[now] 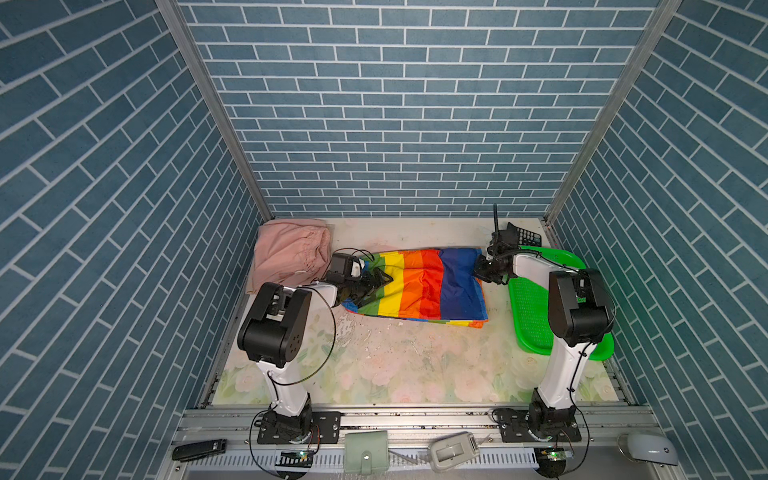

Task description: Fold and stack the shorts

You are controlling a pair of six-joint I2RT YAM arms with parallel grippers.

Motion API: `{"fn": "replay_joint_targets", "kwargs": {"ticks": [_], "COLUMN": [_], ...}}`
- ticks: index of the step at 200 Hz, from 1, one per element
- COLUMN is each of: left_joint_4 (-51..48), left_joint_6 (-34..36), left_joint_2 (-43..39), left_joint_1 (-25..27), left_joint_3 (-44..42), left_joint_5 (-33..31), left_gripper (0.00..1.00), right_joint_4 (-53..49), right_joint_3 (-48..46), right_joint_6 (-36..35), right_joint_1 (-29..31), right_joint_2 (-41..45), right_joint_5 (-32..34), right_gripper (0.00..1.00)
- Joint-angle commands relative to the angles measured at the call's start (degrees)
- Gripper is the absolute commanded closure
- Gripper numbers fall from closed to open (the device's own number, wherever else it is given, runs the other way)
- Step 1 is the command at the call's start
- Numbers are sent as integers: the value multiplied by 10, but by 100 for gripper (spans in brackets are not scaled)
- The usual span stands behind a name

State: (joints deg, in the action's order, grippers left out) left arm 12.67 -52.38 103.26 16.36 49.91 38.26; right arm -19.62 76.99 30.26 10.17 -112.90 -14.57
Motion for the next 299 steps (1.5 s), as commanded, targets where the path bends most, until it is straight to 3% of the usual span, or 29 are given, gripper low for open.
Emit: {"fn": "replay_joint_targets", "kwargs": {"ticks": [1,20,36,51,75,90,125,179,212,234,254,275,299], "left_joint_4": [2,-114,-199,-218,-185,-169,-168,-201,-177,-185,-209,-229,-236], "left_joint_6": [-62,-2,43,48,11,7,33,96,94,106,119,118,110], "left_joint_2": [-28,-79,-91,-69,-9,25,104,166,161,142,112,74,52], "left_joint_1": [5,-10,-15,-15,-12,-8,-21,-96,-116,-118,-106,-86,-56], "left_joint_3": [-18,55,140,204,251,263,286,283,228,220,248,275,289], "left_joint_5": [-3,-24,-36,-24,-6,-14,-7,-33,-27,-19,-4,-3,-13], "left_gripper": [0,0,0,0,0,0,0,0,1,0,0,0,0], "right_joint_4": [-74,-88,-84,-55,43,111,183,123,78,55,69,91,185], "right_joint_3": [29,30,31,27,14,17,62,141,184,207,191,157,100], "right_joint_6": [-56,-75,-75,-64,-15,21,53,17,-16,-27,-15,-9,51], "right_joint_1": [2,7,9,20,54,78,76,9,-18,-21,-10,27,84], "right_joint_2": [32,84,112,126,110,70,-43,-148,-192,-179,-116,-51,-32], "right_joint_5": [26,35,7,-29,-121,-173,-212,-201,-187,-183,-188,-178,-190], "right_gripper": [58,36,24,13,3,1,1,1,1,1,1,1,1]}}
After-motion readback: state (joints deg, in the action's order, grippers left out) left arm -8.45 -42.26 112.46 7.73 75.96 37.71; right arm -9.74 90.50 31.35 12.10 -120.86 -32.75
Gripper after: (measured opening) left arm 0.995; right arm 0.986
